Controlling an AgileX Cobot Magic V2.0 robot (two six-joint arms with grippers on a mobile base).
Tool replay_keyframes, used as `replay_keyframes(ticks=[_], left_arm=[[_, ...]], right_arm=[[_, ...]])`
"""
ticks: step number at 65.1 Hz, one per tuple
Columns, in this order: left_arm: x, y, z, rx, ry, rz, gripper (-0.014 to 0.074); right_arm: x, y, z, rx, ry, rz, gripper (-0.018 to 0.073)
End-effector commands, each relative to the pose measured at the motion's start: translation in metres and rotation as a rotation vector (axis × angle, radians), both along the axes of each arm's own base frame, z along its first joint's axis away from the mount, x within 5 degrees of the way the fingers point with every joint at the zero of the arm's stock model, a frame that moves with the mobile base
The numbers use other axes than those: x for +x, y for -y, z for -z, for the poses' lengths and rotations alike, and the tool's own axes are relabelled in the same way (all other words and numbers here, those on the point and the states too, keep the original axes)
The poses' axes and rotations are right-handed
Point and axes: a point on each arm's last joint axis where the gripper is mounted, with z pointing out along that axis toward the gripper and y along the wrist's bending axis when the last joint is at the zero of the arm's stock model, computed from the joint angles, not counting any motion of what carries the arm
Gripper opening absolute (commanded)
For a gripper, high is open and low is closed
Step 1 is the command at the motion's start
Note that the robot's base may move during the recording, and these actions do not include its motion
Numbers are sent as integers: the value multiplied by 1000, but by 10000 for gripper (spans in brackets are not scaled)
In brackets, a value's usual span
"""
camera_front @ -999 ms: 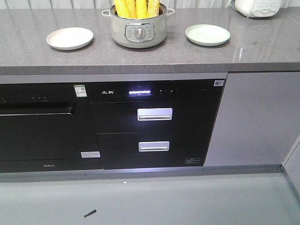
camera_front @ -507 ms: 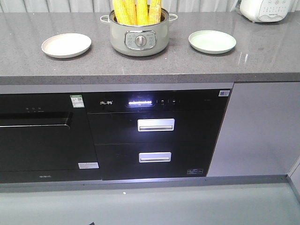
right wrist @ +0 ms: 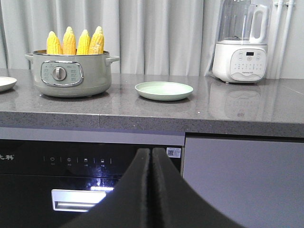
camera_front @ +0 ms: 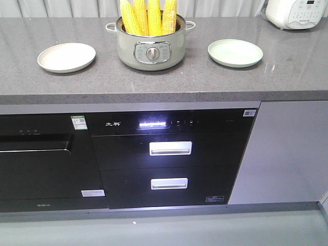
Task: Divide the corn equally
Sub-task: 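Drive the base forward toward the counter with the pot and plates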
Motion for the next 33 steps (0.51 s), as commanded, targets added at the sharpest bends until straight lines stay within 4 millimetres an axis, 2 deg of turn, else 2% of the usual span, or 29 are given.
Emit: replay_keyframes(ticks=[1,33], left_arm=[[-3,1,-13,-4,109,10,-6],[-3,1,-13,-4,109,10,-6]], right_arm=[[-1,0,-4,-5,72,-3,-3],[-1,0,-4,-5,72,-3,-3]])
